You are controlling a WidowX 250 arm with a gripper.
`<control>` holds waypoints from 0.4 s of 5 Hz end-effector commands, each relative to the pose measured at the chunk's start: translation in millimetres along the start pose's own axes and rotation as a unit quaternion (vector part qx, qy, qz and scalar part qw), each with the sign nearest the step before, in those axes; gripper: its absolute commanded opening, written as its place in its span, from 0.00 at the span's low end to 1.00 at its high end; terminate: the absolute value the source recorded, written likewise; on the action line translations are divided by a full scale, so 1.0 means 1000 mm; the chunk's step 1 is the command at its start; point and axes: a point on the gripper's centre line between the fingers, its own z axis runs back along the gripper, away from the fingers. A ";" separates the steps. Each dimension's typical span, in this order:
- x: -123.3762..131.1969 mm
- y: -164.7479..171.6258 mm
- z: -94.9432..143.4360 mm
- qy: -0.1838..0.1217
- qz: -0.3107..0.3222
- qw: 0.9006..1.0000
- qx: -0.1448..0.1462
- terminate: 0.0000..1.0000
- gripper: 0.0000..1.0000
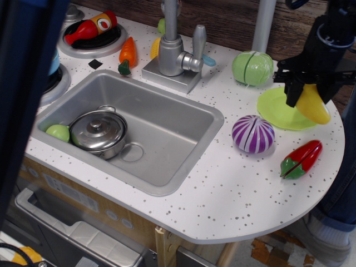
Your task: Put banana on plate
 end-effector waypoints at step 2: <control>0.040 -0.001 -0.003 -0.034 -0.050 0.996 -0.067 0.00 1.00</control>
